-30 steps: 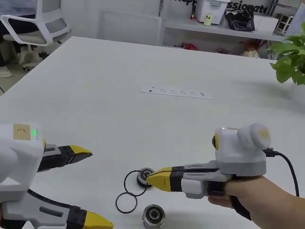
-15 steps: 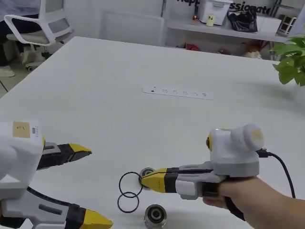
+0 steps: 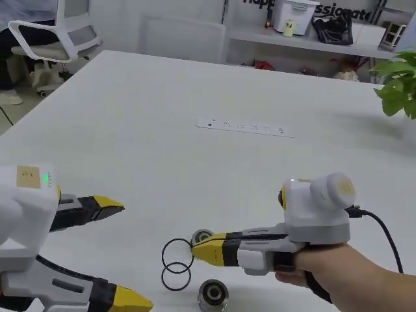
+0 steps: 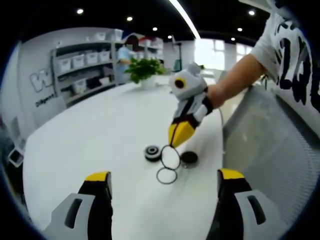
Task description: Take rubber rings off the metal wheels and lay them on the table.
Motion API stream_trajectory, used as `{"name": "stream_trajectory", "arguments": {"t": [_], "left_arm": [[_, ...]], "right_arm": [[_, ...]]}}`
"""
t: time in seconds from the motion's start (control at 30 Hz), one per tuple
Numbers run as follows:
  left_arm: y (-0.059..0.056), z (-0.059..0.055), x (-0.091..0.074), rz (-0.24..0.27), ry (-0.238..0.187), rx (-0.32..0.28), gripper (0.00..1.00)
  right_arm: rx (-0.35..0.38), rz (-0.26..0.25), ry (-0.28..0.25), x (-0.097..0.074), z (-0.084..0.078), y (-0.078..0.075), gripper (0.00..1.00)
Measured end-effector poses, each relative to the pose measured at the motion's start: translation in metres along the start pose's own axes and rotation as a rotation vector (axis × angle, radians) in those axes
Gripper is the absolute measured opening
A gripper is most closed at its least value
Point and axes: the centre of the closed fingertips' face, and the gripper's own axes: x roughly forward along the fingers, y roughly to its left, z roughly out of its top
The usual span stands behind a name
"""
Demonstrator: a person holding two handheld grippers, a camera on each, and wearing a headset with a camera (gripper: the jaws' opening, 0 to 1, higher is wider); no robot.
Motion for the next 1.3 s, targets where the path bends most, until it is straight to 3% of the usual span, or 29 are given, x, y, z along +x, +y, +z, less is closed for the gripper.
{"name": "stream_trajectory", "arguments": {"t": [1.3], "left_arm": [[0.000, -0.004, 0.001, 0.002, 0.011, -0.005, 0.88]], "right_arm": [[0.015, -0.019, 0.053, 0.006, -0.020, -0.013, 0.00]]}}
